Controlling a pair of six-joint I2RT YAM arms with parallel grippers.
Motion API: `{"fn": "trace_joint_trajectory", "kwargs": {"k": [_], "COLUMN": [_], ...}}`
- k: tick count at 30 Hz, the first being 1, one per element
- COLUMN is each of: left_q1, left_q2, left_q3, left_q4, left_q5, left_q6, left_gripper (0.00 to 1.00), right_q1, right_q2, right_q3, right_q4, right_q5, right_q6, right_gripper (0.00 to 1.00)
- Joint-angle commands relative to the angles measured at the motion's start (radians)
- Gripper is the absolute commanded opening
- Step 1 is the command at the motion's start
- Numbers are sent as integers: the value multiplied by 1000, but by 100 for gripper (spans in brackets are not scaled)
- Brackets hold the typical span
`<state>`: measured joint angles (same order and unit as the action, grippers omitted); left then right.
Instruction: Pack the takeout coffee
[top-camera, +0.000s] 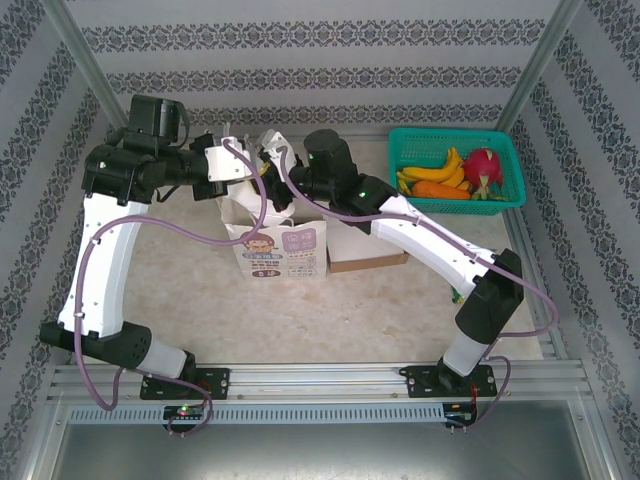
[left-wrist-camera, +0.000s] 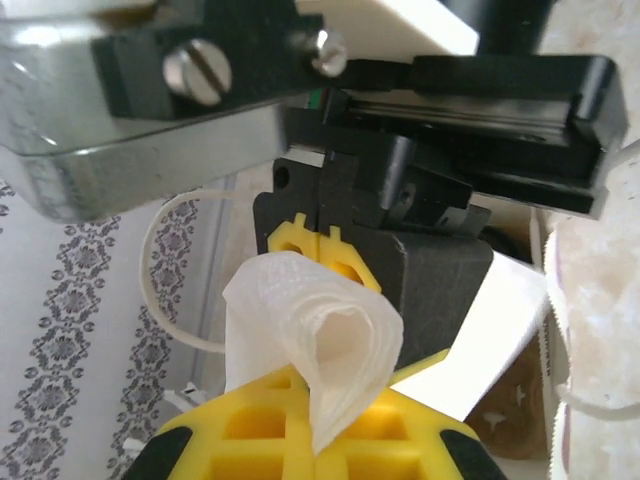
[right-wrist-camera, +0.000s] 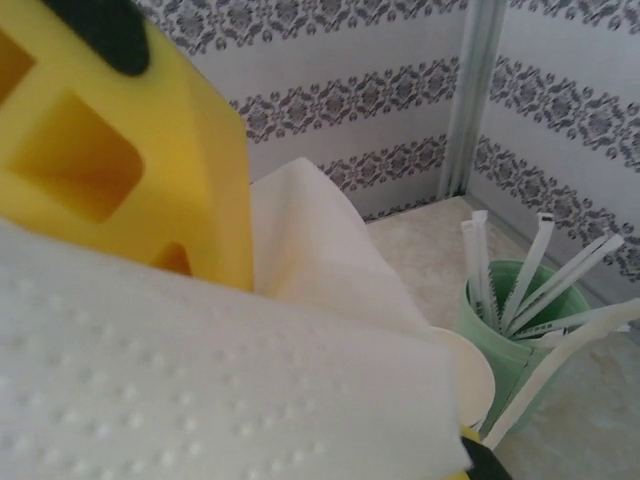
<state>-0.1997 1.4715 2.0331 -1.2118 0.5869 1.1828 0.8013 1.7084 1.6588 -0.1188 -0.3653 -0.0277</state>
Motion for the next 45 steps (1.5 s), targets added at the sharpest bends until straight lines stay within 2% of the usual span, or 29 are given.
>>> {"fn": "trace_joint_trajectory", "kwargs": {"k": [1, 5, 9, 13, 17, 22, 28, 32, 35, 36, 37, 45], "left_q1": [18, 23, 24, 24, 24, 23, 21, 3, -17, -24, -31, -55], "left_q2": [0, 22, 35, 44, 52, 49, 59, 71, 85, 87, 89, 104], "left_q3": [84, 98, 95, 95, 60, -16, -40, -60, -68, -77, -90, -153], "left_q4": [-8, -79, -90, -100, -135, -179, -221, -211, -218, -214, -209, -193], "left_q5": [28, 28, 12, 45, 51, -16, -38, -39, -35, -38, -43, -73], "left_q6": [37, 112, 126, 130, 133, 167, 195, 214, 233, 237, 244, 316], "left_gripper": [0, 0, 0, 0, 0, 0, 0, 0, 0, 0, 0, 0], "right_q1": [3, 13, 36, 38, 31, -30, -111, -120, -122, -121, -122, -125], "right_q2": [26, 65, 92, 113, 71, -19, -120, -163, -174, -179, -185, -287], "right_q3": [-6, -24, -69, -79, -116, -147, -196, -206, -205, -203, -206, -278], "right_q4": [39, 119, 233, 258, 219, 119, 55, 54, 62, 62, 66, 65], "right_q5": [76, 11, 69, 19, -21, -130, -189, -225, -124, -76, -22, 419], "right_q6": [38, 138, 208, 214, 123, 5, -24, -66, -61, -55, -47, -13], "right_gripper": [5, 6, 6, 11, 31, 54, 76, 80, 86, 96, 98, 98]}}
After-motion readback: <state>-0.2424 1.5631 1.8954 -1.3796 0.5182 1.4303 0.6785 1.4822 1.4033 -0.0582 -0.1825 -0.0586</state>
